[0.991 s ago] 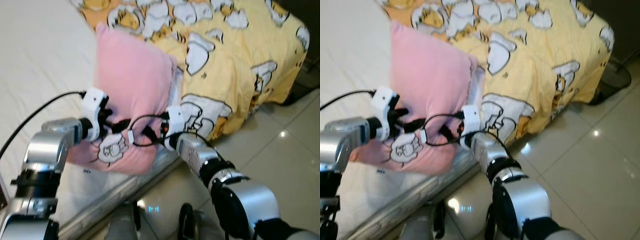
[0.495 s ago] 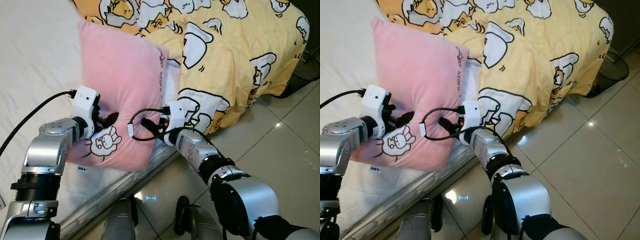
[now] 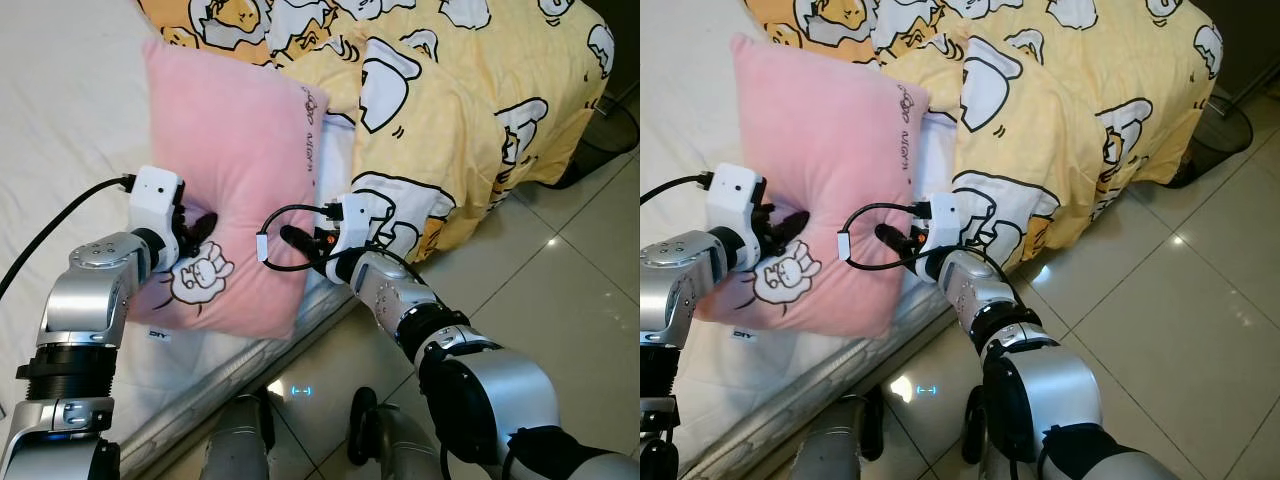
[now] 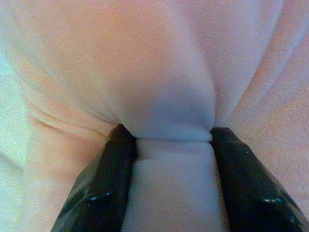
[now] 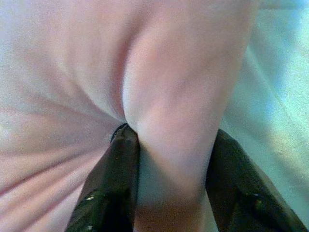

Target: Clean up the room

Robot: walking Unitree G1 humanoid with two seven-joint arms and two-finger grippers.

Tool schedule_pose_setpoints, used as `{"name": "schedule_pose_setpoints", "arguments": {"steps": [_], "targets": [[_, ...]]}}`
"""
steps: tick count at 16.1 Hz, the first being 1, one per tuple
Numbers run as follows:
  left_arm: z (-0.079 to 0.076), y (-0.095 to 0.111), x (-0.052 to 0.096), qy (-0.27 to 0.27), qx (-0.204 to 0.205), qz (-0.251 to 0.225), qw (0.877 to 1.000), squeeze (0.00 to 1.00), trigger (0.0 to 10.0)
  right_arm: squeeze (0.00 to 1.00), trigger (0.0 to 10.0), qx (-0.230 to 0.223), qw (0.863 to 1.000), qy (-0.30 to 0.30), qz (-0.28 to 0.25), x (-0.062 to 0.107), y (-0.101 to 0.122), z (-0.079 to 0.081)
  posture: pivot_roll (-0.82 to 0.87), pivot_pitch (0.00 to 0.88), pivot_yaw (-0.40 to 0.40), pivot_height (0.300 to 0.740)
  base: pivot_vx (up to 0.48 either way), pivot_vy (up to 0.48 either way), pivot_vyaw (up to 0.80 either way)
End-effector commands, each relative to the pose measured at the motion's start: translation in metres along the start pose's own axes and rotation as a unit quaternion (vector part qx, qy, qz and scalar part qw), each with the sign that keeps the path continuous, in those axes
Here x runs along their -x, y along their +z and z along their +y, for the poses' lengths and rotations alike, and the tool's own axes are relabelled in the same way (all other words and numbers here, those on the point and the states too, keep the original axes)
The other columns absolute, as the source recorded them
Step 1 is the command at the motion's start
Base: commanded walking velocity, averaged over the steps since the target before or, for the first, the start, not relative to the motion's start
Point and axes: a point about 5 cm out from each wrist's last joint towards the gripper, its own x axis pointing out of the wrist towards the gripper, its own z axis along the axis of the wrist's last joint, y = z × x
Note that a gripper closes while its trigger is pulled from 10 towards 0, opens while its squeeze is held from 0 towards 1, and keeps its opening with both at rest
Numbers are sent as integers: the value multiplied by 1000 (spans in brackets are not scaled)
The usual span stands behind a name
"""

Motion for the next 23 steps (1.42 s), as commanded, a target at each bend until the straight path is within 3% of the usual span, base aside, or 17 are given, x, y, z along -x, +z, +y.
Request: {"name": "schedule_pose_setpoints", "arguments": {"steps": [1, 5, 11, 14, 23], "targets": [[1, -37, -2, 20, 17, 67, 997, 0, 0, 0, 0, -53, 991, 124, 24, -34, -30, 101, 308, 345, -70, 740, 0, 0, 0], [3, -31, -4, 33, 21, 39, 998, 0, 0, 0, 0, -62, 990, 124, 22, -31, -33, 95, 283, 322, -70, 740, 0, 0, 0], [-8, -43, -9, 14, 27, 56, 998, 0, 0, 0, 0, -105, 988, 113, 28, -28, -42, 90, 268, 314, -64, 740, 0, 0, 0], [-17, -44, -14, 7, 36, 48, 998, 0, 0, 0, 0, -102, 989, 104, 24, -28, -38, 84, 254, 305, -70, 740, 0, 0, 0], [-17, -44, -14, 7, 36, 48, 998, 0, 0, 0, 0, -102, 989, 104, 24, -28, -38, 84, 254, 305, -70, 740, 0, 0, 0]]}}
